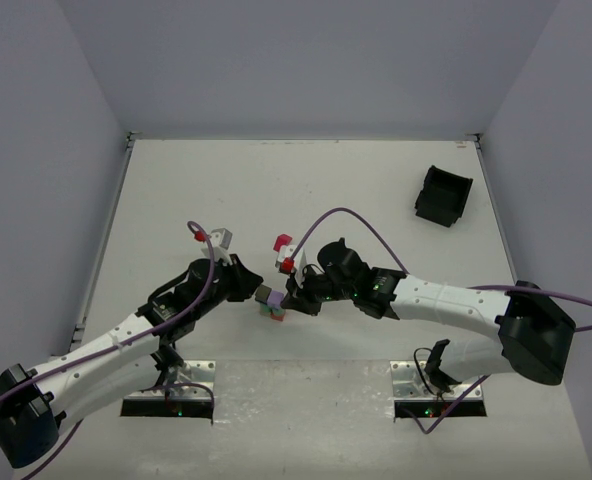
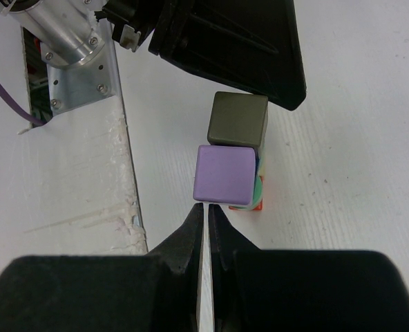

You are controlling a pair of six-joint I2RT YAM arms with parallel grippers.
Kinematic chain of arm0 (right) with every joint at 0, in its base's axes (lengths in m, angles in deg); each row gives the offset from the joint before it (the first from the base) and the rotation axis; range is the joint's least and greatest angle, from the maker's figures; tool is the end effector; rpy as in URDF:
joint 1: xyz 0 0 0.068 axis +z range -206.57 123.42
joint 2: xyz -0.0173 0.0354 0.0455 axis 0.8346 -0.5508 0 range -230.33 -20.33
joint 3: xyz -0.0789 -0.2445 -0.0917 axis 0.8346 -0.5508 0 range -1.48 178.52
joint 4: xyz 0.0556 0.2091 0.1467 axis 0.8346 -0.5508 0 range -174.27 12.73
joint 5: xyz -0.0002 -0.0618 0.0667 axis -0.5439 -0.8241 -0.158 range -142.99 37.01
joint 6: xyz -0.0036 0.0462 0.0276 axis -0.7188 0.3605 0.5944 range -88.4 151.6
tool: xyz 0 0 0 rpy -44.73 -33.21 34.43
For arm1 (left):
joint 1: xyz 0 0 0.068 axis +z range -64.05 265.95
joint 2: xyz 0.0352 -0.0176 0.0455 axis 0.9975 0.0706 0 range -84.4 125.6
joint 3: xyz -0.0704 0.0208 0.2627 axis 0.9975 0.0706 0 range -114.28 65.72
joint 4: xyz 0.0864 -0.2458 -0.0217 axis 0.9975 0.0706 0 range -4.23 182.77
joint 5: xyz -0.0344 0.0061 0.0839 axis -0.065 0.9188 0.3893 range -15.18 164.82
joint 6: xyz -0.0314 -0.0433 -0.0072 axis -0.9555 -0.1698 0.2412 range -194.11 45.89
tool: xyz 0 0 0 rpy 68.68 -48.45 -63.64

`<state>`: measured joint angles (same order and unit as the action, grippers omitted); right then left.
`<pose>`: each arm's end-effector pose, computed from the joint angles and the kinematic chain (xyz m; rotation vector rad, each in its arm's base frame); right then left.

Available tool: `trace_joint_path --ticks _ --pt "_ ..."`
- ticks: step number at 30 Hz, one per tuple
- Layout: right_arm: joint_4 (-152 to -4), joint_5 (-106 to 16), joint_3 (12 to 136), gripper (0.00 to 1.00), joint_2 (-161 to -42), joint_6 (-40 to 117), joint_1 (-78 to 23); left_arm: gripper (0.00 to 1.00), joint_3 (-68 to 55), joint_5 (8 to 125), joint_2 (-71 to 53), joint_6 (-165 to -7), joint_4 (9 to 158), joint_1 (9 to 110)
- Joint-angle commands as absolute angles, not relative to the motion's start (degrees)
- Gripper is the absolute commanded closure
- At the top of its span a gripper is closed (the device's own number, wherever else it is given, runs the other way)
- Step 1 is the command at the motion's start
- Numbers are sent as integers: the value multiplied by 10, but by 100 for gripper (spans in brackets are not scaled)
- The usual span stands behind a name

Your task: Build the wood block tower

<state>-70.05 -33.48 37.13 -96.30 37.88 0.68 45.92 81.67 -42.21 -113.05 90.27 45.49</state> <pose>0.1416 0.2422 0.2146 -1.1548 1.9112 0.9985 0.1332 -0.1079 0.2034 -0.0498 2.1189 -0.7334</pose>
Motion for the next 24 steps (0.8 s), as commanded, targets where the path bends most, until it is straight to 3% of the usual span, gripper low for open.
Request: trace_joint_path --ticks 1,24 --pt "-678 -339 385 95 -960 379 12 100 445 820 -432 -1121 874 448" --pt "-677 -337 384 95 -959 379 16 100 438 838 -425 -1119 875 448"
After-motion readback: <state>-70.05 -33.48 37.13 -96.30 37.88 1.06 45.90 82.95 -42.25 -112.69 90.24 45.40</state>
